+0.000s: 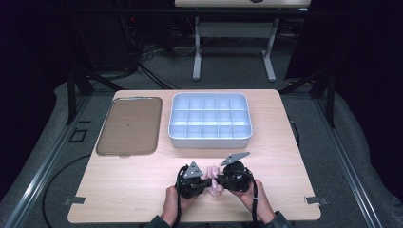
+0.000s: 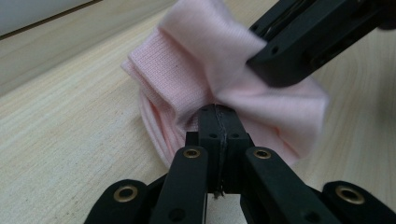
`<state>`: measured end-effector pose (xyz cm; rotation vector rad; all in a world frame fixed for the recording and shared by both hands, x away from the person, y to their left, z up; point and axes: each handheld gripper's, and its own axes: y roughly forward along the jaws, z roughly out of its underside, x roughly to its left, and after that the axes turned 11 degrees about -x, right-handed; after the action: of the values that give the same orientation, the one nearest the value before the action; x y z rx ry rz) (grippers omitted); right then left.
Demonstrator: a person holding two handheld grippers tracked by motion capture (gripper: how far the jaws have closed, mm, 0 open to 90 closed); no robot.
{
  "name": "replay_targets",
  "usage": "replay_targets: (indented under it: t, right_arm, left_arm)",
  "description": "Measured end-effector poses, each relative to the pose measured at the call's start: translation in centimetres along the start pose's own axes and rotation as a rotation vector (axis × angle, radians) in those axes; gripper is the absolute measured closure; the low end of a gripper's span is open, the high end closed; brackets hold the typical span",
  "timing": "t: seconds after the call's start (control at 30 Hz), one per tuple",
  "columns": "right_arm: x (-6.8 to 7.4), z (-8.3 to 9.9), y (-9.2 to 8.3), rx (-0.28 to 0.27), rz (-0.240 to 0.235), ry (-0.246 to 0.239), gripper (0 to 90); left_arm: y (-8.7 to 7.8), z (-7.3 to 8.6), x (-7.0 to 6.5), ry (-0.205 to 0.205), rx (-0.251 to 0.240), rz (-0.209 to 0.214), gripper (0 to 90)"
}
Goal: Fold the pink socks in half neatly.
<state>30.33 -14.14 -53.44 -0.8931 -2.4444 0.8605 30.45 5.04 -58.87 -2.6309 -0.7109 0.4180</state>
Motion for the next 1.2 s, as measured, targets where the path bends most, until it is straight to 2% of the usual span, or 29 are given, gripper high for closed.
replay_targets:
  t: [0.13,0.17,0.27,0.33,0.4,0.47,0.63,0.8,0.97,1.13,1.2]
  right_arm:
    - [-0.3,0.5,0.5,-0.016,-0.005,0.014,84.5]
    - [-0.5,0.5,0.4,-0.015,-0.001,0.027,84.6]
    - [-1.0,0.8,0.0,-0.019,0.008,0.038,84.8]
    - [-1.3,1.0,-0.3,-0.016,0.014,0.039,84.8]
    - [-1.5,1.1,-0.3,-0.028,0.015,0.052,84.8]
    - [-1.7,1.1,-0.6,-0.014,0.014,0.038,84.8]
    - [-1.5,1.1,-0.7,-0.035,0.006,0.049,84.7]
    - [-1.0,0.4,-0.5,-0.048,-0.023,0.031,84.6]
    - [-0.4,-0.1,0.5,-0.047,-0.054,0.016,84.5]
    - [-0.6,0.1,1.5,-0.054,-0.101,0.030,84.4]
    - [-0.7,0.2,1.7,-0.053,-0.099,0.039,84.4]
  left_arm:
    - [-0.1,0.0,0.0,-0.002,0.000,-0.003,89.6]
    - [-0.2,-0.1,0.0,-0.004,-0.002,0.008,88.8]
    - [-1.0,-0.4,-0.2,0.013,-0.013,-0.023,83.9]
    - [-1.5,-0.6,-0.1,0.023,-0.020,-0.053,83.8]
    - [-1.6,-0.6,0.1,0.022,-0.014,-0.069,84.1]
    - [-1.4,-0.4,0.2,0.023,-0.002,-0.078,84.9]
    - [-1.1,-0.2,0.4,0.029,0.005,-0.063,89.5]
    - [-0.9,-0.1,0.7,0.019,0.000,-0.052,89.9]
    - [-0.8,0.0,0.9,0.008,-0.006,-0.041,89.9]
    - [-0.9,0.0,0.9,0.006,-0.010,-0.041,89.9]
    - [-0.9,0.1,1.0,0.001,-0.017,-0.033,89.8]
